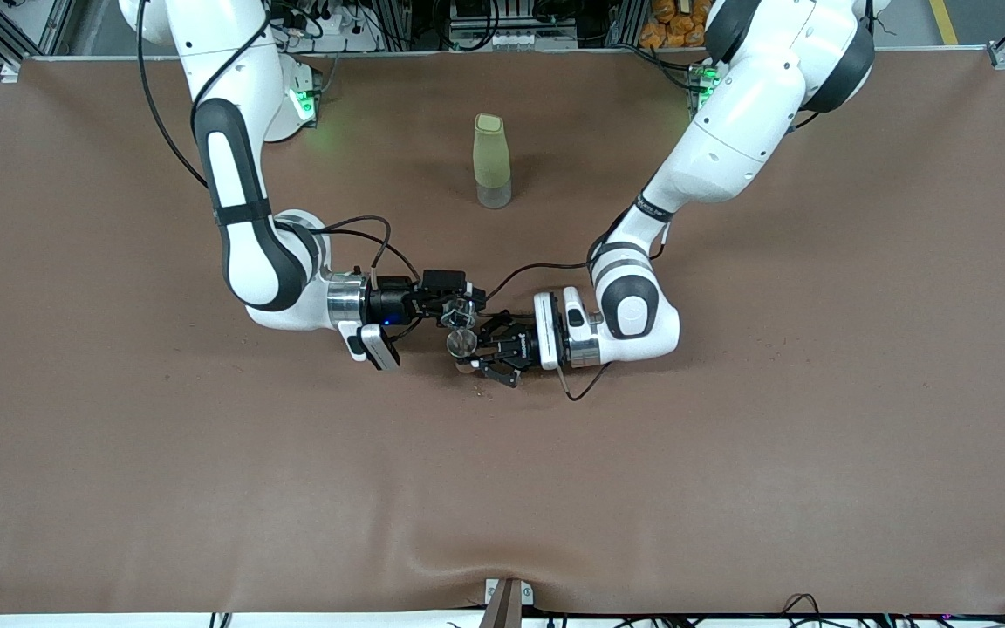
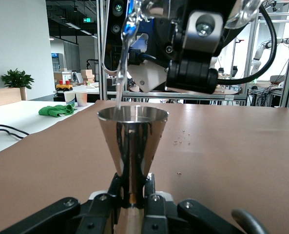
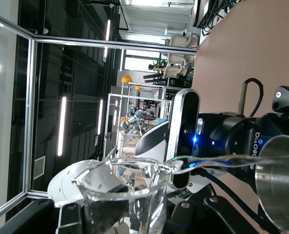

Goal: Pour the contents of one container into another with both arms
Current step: 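Tilt the beaker with the right gripper, pouring liquid into the jigger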

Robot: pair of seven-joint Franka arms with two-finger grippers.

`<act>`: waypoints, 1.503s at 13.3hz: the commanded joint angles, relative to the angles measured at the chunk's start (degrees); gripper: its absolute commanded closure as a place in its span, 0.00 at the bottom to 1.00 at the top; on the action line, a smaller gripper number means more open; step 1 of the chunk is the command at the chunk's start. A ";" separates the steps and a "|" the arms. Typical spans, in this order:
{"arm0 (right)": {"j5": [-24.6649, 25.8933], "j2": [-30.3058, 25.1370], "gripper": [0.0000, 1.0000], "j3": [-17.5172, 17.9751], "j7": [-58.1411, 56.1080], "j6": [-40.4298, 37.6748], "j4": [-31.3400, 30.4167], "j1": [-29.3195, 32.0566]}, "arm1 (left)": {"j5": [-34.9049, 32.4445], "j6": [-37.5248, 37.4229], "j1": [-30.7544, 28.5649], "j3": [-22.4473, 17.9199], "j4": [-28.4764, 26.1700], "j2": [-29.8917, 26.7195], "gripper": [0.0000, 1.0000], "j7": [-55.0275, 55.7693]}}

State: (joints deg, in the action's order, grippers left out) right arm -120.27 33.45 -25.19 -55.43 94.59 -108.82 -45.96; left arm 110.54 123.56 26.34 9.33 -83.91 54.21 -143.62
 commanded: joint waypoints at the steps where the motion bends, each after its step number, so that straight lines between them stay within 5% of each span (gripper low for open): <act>1: 0.22 -0.93 1.00 -0.30 3.57 -0.37 -0.52 -0.18 | -0.59 0.55 0.55 -0.45 -0.21 -0.77 1.00 0.18; 20: -0.57 -0.58 1.00 -0.30 16.84 -0.45 0.89 0.17 | -0.76 0.72 0.20 -0.45 -0.21 -0.77 1.00 0.18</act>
State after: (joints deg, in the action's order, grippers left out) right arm -120.36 33.37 -25.40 -40.77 94.47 -108.06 -45.95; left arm 110.54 123.77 26.32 9.13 -83.95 54.21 -143.62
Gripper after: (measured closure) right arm 0.855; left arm 0.789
